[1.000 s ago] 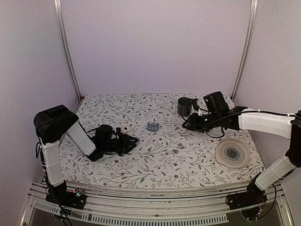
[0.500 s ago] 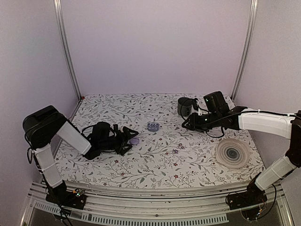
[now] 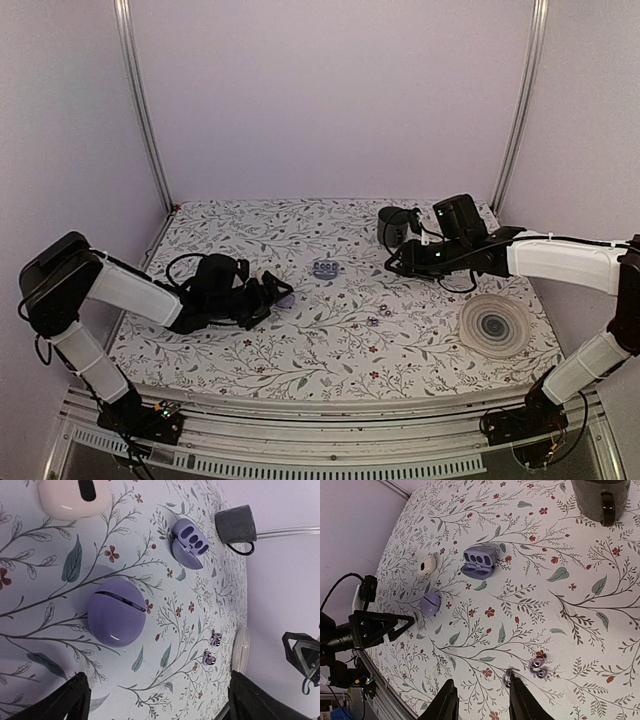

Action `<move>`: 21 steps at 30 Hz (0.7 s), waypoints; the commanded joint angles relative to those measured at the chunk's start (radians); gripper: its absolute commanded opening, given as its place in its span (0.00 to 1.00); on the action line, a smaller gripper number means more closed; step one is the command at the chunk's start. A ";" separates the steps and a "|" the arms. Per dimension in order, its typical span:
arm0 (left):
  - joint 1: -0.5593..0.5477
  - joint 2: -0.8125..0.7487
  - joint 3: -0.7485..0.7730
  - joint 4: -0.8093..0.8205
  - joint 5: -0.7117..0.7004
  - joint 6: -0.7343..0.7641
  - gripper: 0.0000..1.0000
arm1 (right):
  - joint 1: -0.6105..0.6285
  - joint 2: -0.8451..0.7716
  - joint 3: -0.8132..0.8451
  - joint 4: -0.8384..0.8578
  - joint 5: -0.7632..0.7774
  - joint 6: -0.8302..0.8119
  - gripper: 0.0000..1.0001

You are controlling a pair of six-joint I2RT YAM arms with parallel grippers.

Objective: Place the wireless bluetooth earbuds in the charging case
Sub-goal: Place the charging case with the earbuds at the center of the board, then move the charging case to the center of the board.

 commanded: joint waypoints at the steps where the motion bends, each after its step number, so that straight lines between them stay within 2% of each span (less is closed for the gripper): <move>1: -0.030 -0.052 0.067 -0.150 -0.083 0.119 0.96 | -0.007 -0.032 -0.019 0.026 -0.001 -0.017 0.40; 8: -0.057 -0.104 0.158 -0.264 -0.162 0.253 0.96 | -0.007 -0.049 -0.022 0.019 0.010 -0.018 0.56; 12: -0.073 -0.093 0.264 -0.353 -0.188 0.382 0.96 | -0.008 -0.061 -0.022 0.004 0.026 -0.023 0.63; 21: -0.075 0.096 0.577 -0.644 -0.189 0.635 0.95 | -0.011 -0.078 -0.020 -0.015 0.053 -0.020 0.64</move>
